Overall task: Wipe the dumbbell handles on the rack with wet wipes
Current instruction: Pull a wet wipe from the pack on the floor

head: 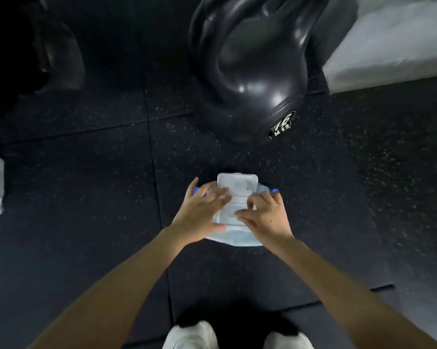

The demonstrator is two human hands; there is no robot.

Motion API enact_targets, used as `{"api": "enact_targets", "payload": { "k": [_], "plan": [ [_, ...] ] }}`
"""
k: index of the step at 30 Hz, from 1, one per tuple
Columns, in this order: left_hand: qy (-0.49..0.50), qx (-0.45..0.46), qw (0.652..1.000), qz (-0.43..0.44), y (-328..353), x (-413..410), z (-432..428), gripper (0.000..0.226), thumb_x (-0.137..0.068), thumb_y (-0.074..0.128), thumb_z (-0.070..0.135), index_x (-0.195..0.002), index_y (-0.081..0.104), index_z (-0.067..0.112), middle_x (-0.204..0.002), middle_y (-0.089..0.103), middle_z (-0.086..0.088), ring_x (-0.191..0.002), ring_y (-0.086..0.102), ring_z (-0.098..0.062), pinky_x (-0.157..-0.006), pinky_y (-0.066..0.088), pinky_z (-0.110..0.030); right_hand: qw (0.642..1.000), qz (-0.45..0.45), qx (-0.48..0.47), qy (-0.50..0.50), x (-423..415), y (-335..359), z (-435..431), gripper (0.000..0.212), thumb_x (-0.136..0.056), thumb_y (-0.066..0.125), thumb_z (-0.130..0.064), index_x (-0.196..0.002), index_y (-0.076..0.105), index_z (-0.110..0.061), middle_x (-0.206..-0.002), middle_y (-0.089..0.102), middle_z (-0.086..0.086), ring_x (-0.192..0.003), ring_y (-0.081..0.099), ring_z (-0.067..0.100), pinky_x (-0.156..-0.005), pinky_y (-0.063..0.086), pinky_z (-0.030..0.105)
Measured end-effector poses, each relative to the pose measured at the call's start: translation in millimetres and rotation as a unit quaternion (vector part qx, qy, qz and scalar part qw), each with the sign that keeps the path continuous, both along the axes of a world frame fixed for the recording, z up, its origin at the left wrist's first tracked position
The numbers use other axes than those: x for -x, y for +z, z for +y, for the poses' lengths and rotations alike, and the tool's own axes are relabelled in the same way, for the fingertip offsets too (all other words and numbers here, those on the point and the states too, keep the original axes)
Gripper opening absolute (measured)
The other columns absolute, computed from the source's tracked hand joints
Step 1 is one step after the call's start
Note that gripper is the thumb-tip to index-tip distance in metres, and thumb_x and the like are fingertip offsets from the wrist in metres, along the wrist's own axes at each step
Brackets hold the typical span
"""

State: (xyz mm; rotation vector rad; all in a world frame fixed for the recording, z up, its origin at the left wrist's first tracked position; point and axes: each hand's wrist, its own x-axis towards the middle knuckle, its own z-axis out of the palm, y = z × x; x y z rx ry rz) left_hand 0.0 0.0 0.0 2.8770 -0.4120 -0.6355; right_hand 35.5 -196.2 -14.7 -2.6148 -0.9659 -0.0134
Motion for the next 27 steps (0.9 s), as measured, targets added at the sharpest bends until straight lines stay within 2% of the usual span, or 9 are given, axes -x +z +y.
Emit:
{"api": "enact_targets", "payload": {
  "k": [3,5,7,10,15,20,23,25,27],
  "plan": [
    [-0.039,0.000,0.998,-0.044,-17.1,2.4,3.2,0.078,-0.077,0.058,0.060,-0.144,0.033,0.031,-0.154,0.026,0.010,-0.143,0.016,-0.022,-0.112,-0.010,-0.056,0.997,-0.056,0.008,0.057,3.8,-18.1,-1.8,0.014,-0.067,0.069,-0.020,-0.073,0.074,-0.031,-0.070,0.050,-0.001,-0.069,0.046,0.020,-0.070,0.028,0.032],
    [-0.042,-0.013,0.998,-0.051,-19.6,4.3,3.2,0.078,-0.078,0.056,0.061,-0.145,0.029,0.033,-0.155,0.020,0.013,-0.144,0.011,-0.020,-0.111,-0.012,-0.059,0.996,-0.067,0.005,0.064,4.1,-22.7,-0.9,0.018,-0.063,0.068,-0.017,-0.073,0.072,-0.031,-0.070,0.048,-0.001,-0.068,0.046,0.020,-0.071,0.026,0.032],
    [-0.031,-0.019,0.999,-0.027,-15.5,4.4,-0.2,0.078,-0.081,0.054,0.060,-0.147,0.021,0.034,-0.156,0.011,0.015,-0.145,0.001,-0.017,-0.108,-0.016,-0.061,0.995,-0.081,0.012,0.064,5.2,-22.4,-0.3,0.023,-0.058,0.074,-0.017,-0.075,0.072,-0.032,-0.070,0.049,-0.001,-0.072,0.042,0.019,-0.072,0.027,0.033],
    [0.000,-0.009,1.000,-0.013,-15.4,7.1,-1.5,0.079,-0.081,0.054,0.059,-0.147,0.017,0.037,-0.156,0.008,0.019,-0.145,-0.004,-0.014,-0.107,-0.018,-0.062,0.994,-0.091,0.031,0.056,7.2,-22.1,1.8,0.029,-0.051,0.085,-0.018,-0.074,0.073,-0.032,-0.068,0.049,-0.002,-0.072,0.038,0.019,-0.071,0.027,0.034],
    [0.028,0.010,1.000,-0.007,-18.4,10.0,-2.1,0.081,-0.078,0.057,0.060,-0.146,0.018,0.041,-0.155,0.009,0.023,-0.144,-0.005,-0.009,-0.108,-0.019,-0.059,0.993,-0.109,0.023,0.041,9.9,-23.3,8.7,0.017,-0.057,0.084,-0.020,-0.065,0.073,-0.028,-0.065,0.051,-0.004,-0.073,0.035,0.020,-0.068,0.024,0.034],
    [0.053,-0.008,0.999,0.009,-11.5,9.7,-11.1,0.078,-0.080,0.058,0.057,-0.146,0.021,0.040,-0.155,0.009,0.022,-0.144,-0.004,-0.011,-0.109,-0.012,-0.064,0.983,-0.157,0.064,0.063,13.0,-14.9,24.1,0.019,-0.050,0.077,-0.003,-0.063,0.069,-0.014,-0.064,0.059,-0.004,-0.061,0.052,0.020,-0.070,0.027,0.032],
    [0.063,-0.011,0.998,0.011,-11.0,9.6,-13.4,0.077,-0.079,0.060,0.056,-0.145,0.023,0.041,-0.154,0.010,0.022,-0.144,-0.003,-0.010,-0.109,-0.008,-0.066,0.979,-0.163,0.104,0.070,13.8,-13.9,24.1,0.017,-0.050,0.078,-0.010,-0.064,0.068,-0.013,-0.066,0.059,-0.003,-0.062,0.051,0.019,-0.071,0.027,0.032],
    [0.065,-0.007,0.998,0.007,-12.7,9.5,-13.9,0.076,-0.079,0.060,0.055,-0.145,0.024,0.041,-0.154,0.010,0.023,-0.144,-0.004,-0.010,-0.108,-0.008,-0.067,0.978,-0.145,0.138,0.062,13.2,-13.4,22.9,0.021,-0.048,0.081,-0.018,-0.065,0.069,-0.015,-0.067,0.058,-0.003,-0.063,0.055,0.019,-0.073,0.027,0.033],
    [0.074,0.004,0.997,0.008,-12.8,10.4,-14.9,0.078,-0.079,0.062,0.053,-0.145,0.023,0.041,-0.154,0.010,0.024,-0.144,-0.005,-0.009,-0.108,-0.008,-0.067,0.982,-0.107,0.148,0.043,12.8,-12.9,21.7,0.024,-0.047,0.082,-0.016,-0.068,0.069,-0.018,-0.069,0.057,-0.004,-0.065,0.056,0.019,-0.073,0.026,0.033]
  ]
}}
